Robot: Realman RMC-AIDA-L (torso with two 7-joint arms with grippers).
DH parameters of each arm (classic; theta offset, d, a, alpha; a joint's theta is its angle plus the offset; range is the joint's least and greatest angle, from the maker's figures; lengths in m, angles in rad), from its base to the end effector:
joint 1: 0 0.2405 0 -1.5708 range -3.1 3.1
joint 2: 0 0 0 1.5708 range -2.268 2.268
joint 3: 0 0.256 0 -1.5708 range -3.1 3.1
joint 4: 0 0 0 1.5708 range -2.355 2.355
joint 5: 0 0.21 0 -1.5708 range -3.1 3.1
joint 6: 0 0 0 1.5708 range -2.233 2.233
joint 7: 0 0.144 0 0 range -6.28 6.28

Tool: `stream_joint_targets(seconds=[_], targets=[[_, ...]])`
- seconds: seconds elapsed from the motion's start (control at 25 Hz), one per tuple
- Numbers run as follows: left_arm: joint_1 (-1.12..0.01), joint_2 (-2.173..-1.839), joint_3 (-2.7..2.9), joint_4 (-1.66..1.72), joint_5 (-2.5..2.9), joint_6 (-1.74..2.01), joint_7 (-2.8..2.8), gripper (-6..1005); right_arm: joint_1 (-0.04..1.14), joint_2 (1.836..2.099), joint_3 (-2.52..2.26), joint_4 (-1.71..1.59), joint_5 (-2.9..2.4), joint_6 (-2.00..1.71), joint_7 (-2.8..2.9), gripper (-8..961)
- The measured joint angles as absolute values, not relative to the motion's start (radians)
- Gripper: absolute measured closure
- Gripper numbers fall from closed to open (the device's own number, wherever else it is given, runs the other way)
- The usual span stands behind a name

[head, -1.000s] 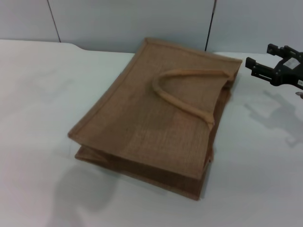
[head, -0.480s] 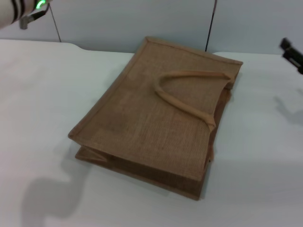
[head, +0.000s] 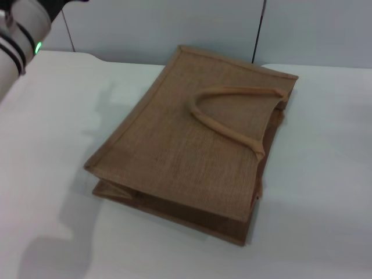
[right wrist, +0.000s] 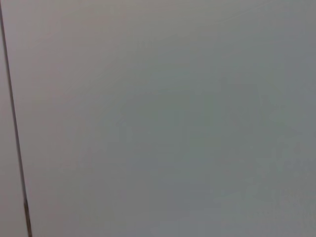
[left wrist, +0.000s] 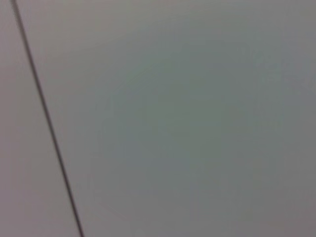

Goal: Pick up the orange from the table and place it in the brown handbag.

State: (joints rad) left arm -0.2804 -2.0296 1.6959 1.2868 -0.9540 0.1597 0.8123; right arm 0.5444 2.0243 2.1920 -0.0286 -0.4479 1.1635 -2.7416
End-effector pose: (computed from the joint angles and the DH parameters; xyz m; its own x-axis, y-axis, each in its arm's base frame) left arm -0.1899 0.4100 0.0674 0.8450 -0.0494 0.5325 0.5240 -0.1217 -0.8430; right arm 0.3474 0.3553 0.0264 0.6280 0.0158 -0.7780 -0.7737 -0.0953 -0.6264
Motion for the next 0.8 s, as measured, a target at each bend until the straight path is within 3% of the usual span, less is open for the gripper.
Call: stream_joint_targets(seconds=[0.8], targets=[[-0.445,-2.013,1.876,0.952,-0.845,0.383,0.55,187,0.608,2.023,2.185,-0.138,-0.459,1.147,-2.835,130]])
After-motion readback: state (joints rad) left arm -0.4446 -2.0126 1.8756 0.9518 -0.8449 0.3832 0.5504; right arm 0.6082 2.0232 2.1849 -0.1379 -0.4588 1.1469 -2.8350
